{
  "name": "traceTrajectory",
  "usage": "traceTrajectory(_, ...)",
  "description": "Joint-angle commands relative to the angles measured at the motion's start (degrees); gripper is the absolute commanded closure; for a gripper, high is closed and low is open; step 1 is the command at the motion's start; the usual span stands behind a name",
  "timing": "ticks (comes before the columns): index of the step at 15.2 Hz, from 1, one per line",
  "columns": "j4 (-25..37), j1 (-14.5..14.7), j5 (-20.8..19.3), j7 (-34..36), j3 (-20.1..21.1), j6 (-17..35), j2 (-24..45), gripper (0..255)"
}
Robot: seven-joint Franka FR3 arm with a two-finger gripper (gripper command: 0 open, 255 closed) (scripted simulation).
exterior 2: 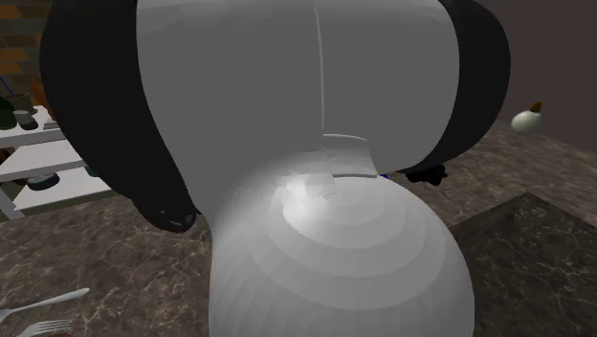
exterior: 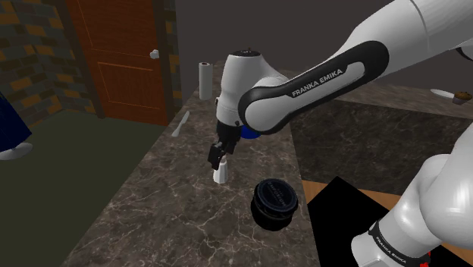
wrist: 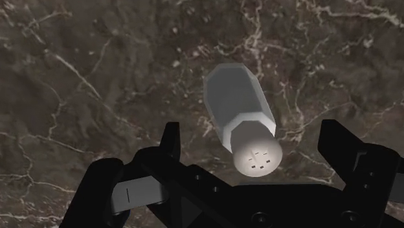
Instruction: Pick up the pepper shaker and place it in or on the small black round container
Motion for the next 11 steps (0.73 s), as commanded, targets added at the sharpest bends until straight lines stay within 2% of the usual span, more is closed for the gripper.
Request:
traceTrajectory(1, -0.42, 0.05, -0.51, 0.32, -0.03, 1.52, 1.14, 0)
traceTrajectory(9, -0.52, 0.08, -0.67, 0.43, -0.05, 1.94, 1.46, 0)
traceTrajectory(10, -0.52, 0.08, -0.67, 0.42, -0.05, 1.94, 1.46, 255)
traceTrajectory(11, -0.52, 0.08, -0.67, 0.42, -0.05, 1.94, 1.46, 255)
